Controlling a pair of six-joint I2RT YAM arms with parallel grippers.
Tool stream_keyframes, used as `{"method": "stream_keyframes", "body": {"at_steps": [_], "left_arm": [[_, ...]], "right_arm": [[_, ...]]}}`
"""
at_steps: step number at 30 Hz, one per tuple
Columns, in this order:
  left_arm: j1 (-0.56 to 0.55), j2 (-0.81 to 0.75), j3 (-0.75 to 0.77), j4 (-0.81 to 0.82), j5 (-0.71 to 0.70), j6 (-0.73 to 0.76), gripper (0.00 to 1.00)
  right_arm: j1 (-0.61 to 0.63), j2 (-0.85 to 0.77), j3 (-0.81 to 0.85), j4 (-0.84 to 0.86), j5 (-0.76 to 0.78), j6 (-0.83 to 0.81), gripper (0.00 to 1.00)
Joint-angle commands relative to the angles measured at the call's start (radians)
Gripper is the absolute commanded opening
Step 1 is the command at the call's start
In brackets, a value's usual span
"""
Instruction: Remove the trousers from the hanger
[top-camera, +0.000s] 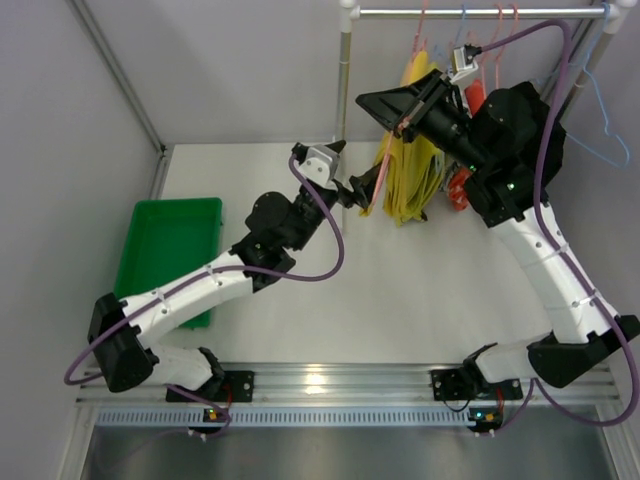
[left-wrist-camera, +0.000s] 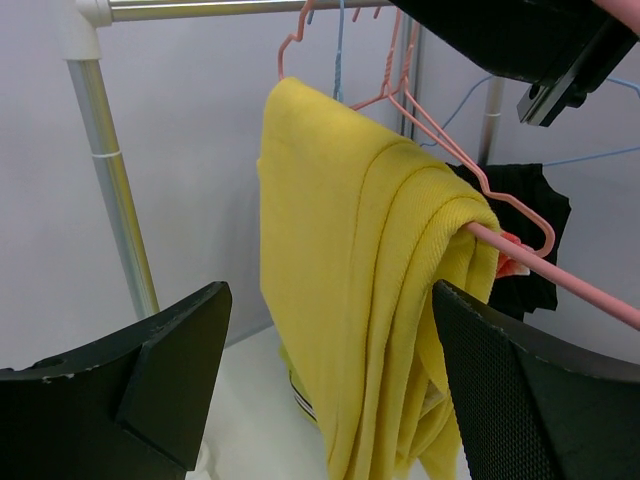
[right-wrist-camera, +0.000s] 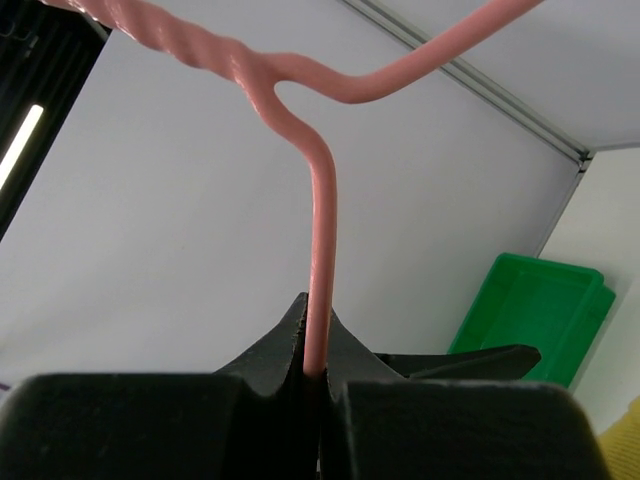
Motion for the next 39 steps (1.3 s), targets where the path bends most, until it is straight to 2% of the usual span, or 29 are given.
{"method": "stream_keyframes", "body": {"at_steps": [1,9,18,28,36,39], "left_arm": [[-0.005,0.013,0.036,0.085,0.018,-0.018,0.86],[-0.006,0.048,0.024,0.152,-0.03,0.029,0.88],[-0.002,0.13,0.085,0.239,-0.051,0.077,0.85],[-0.003,0.148,0.066,0.327,0.055,0.052,0.86],[-0.005,0.153,0.062,0.295,0.053,0.049,0.91],[-0.003,0.179,0.101,0.261,-0.01,0.059,0.87]], "right_arm": [[0.011,-0.028,0.105,0.165,0.0,-0.039,0.0],[0.011,-0.014,0.139,0.171,-0.014,0.002,0.0],[0.013,-0.02,0.171,0.148,-0.033,0.041,0.0],[0.013,-0.029,0.171,0.153,-0.04,0.056,0.0],[0.012,-0.033,0.18,0.155,-0.043,0.061,0.0],[0.013,-0.039,0.176,0.15,-0.049,0.068,0.0]]}}
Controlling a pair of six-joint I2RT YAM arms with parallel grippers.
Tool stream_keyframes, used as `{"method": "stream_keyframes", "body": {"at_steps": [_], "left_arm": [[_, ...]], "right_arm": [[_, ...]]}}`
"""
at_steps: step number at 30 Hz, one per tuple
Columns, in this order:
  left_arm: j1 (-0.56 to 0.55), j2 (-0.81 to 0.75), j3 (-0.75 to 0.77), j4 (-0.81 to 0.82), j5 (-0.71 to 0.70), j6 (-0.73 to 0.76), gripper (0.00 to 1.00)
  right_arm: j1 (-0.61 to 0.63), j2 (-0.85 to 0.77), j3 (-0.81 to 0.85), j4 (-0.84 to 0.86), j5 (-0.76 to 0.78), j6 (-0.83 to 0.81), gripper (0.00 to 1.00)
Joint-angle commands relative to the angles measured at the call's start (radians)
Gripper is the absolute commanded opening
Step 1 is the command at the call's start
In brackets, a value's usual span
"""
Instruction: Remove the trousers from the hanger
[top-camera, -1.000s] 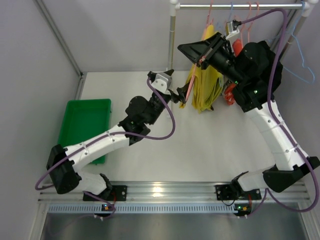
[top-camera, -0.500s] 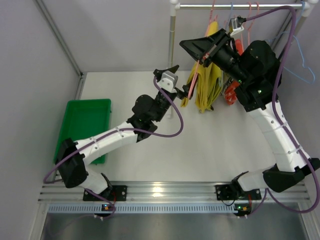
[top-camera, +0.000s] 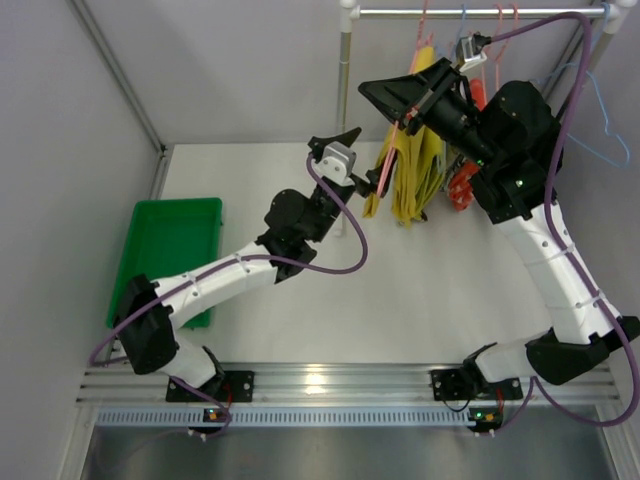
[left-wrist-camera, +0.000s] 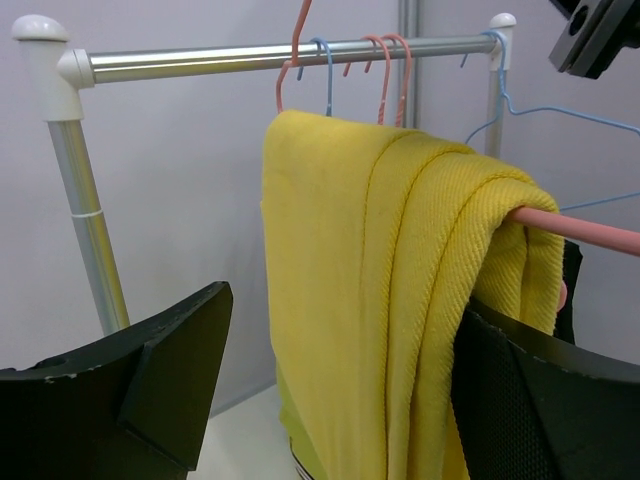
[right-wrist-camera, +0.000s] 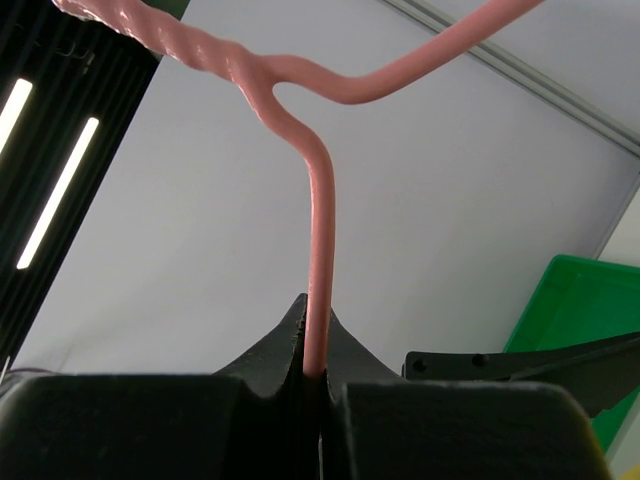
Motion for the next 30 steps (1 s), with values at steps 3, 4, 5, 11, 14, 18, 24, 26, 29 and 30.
{"method": "stream_keyframes", "body": {"at_steps": [3,4,5,11,14,18,24,26,29,30], "left_arm": [[0.006,0.042,0.067,0.039,-0.053,0.023,0.78],[0.009,0.045,0.072,0.043,-0.054,0.026,0.77],[0.012,0.053,0.078,0.045,-0.056,0.029,0.76],[0.019,0.067,0.099,0.106,-0.025,0.046,0.57],[0.019,0.045,0.099,0.097,-0.014,0.049,0.38],[0.019,-0.01,0.086,0.051,-0.001,0.058,0.11],[0.019,-0.099,0.121,-0.105,0.061,-0.012,0.0],[0.019,-0.114,0.171,-0.156,0.055,-0.044,0.0],[0.019,-0.12,0.233,-0.254,0.015,-0.101,0.0],[0.019,-0.123,0.265,-0.271,0.009,-0.121,0.0]], "right_arm": [[0.011,-0.068,0.087,0.162,-0.041,-0.034,0.0],[0.011,-0.072,0.085,0.165,-0.048,-0.037,0.0],[0.012,-0.075,0.082,0.17,-0.052,-0.039,0.0],[0.008,-0.109,0.027,0.179,-0.068,-0.057,0.0],[-0.017,-0.129,-0.011,0.173,-0.071,-0.069,0.0],[-0.085,-0.157,-0.074,0.176,-0.086,-0.074,0.0],[-0.126,-0.196,-0.218,0.176,-0.115,-0.143,0.0],[-0.126,-0.206,-0.261,0.177,-0.112,-0.186,0.0],[-0.127,-0.224,-0.342,0.19,-0.112,-0.216,0.0],[-0.124,-0.235,-0.385,0.203,-0.111,-0.226,0.0]]}}
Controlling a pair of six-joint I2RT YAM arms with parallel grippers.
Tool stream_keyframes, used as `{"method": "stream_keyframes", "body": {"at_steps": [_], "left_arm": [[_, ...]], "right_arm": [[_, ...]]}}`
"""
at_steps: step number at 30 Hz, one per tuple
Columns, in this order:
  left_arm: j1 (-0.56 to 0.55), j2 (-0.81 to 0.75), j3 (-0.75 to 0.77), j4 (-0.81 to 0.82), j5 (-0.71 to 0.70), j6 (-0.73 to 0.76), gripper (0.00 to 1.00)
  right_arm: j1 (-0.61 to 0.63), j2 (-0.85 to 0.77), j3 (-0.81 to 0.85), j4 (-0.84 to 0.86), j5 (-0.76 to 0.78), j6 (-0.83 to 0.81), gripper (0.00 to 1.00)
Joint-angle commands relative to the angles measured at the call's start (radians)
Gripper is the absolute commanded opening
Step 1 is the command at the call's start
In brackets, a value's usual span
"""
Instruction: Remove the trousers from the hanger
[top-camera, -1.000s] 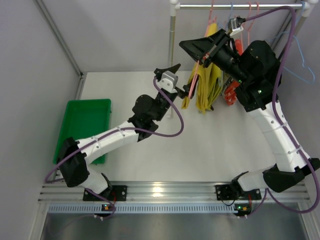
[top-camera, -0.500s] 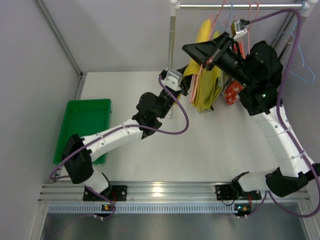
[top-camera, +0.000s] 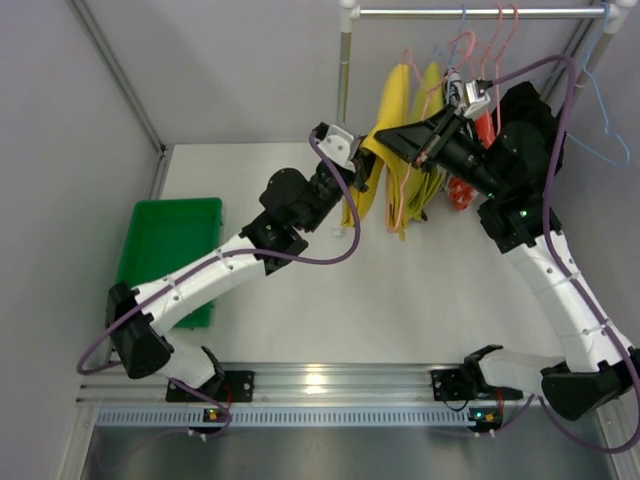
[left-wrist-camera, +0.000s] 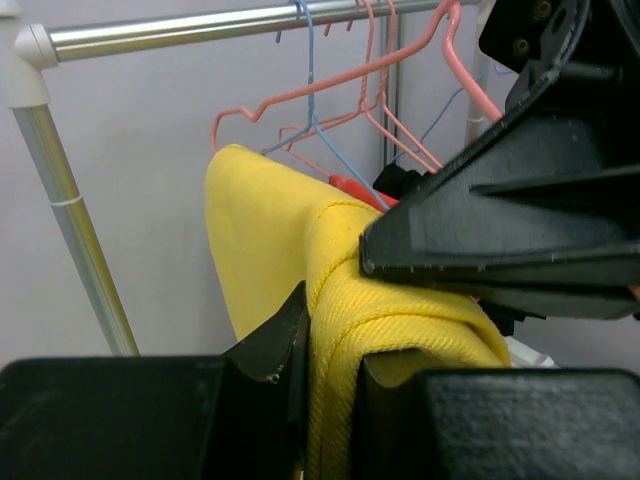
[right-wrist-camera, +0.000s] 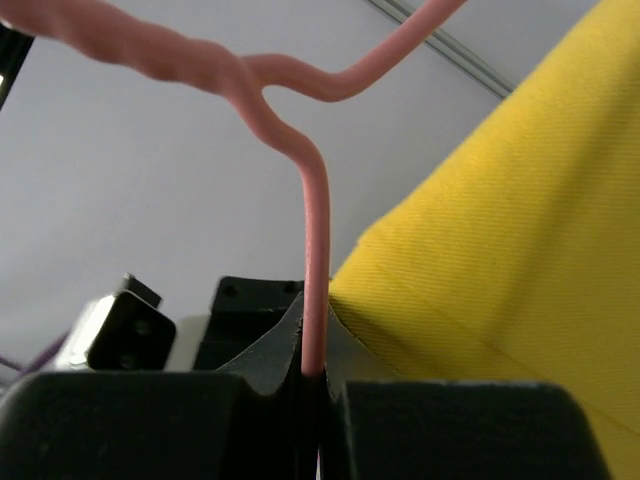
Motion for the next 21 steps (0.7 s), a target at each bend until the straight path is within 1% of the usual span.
{"method": "stream_keyframes", "body": {"at_steps": [1,5,12,19,21], "left_arm": [[0.007,-0.091,0.139,0.014,-0.023,-0.09,0.0],[0.007,-0.083,0.212,-0.043,-0.028,-0.103,0.0],[0.01,-0.06,0.328,-0.08,-0.057,-0.053,0.0],[0.01,-0.036,0.478,-0.134,-0.057,-0.033,0.0],[0.009,-0.03,0.528,-0.141,-0.08,-0.018,0.0]], "right_arm": [[-0.018,-0.057,-0.064,0.165,-0.005,-0.12,0.0],[-0.018,-0.086,-0.159,0.168,-0.005,-0.158,0.0],[-0.018,-0.183,-0.356,0.136,0.03,-0.23,0.0],[-0.018,-0.2,-0.437,0.116,0.054,-0.292,0.0],[-0.018,-0.2,-0.457,0.117,0.053,-0.3,0.0]]}}
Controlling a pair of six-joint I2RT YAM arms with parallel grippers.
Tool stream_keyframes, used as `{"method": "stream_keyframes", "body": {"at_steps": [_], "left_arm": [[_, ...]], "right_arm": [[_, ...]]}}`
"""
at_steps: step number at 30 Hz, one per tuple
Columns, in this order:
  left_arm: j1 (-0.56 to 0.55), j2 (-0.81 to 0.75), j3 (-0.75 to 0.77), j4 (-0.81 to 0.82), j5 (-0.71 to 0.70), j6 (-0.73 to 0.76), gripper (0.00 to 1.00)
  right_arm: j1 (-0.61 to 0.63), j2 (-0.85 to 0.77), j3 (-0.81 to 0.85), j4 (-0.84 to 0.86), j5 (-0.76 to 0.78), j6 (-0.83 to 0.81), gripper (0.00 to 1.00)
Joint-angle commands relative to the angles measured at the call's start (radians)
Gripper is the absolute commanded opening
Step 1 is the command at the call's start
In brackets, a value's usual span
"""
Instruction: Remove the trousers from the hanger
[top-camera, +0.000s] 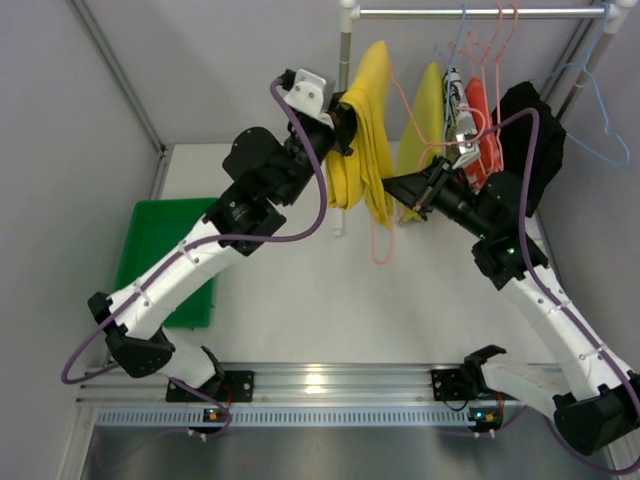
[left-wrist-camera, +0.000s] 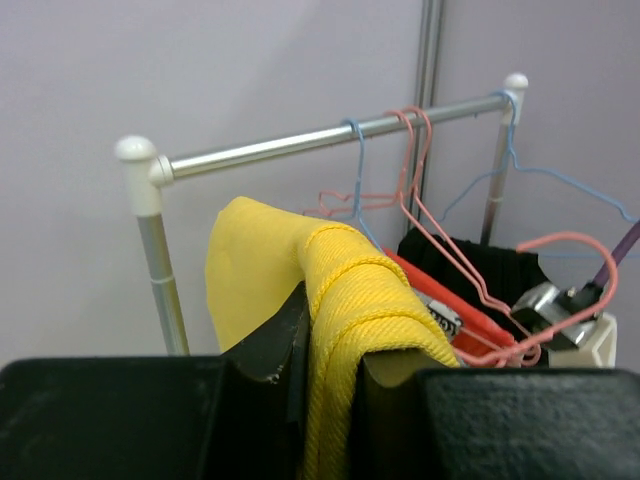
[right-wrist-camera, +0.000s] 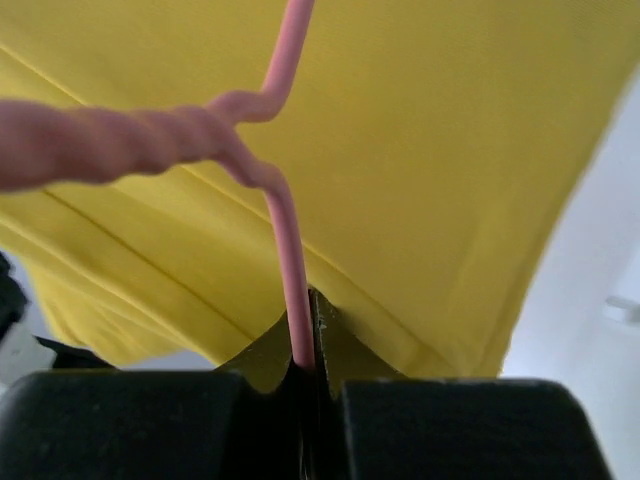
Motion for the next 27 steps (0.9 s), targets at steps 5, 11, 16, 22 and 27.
{"method": "stream_keyframes", "body": {"at_steps": [5,11,16,22,27], "left_arm": [[0.0,-0.033,0.227,0.25,-0.069,0.103,0.0],[-0.001,-0.081,0.258,0.278,-0.138,0.241,0.0],[0.093,-0.158,0.203,0.274,-0.217,0.326,0.0],[0.353,-0.377,-0.066,0.313,-0.286,0.374,0.0],[0.532,-0.607,-0.372,0.346,-0.316,0.508,0.0]], "right_arm": [[-0.01,-0.009,-0.058,-0.011,0.022,-0.093,0.0],[-0.01,-0.004,-0.056,-0.02,0.013,-0.093,0.0],[0.009,-0.009,-0.043,-0.033,0.005,-0.116,0.0],[0.023,-0.021,-0.027,-0.072,-0.002,-0.149,0.0],[0.032,-0.012,0.003,-0.106,-0.019,-0.178,0.0]]}}
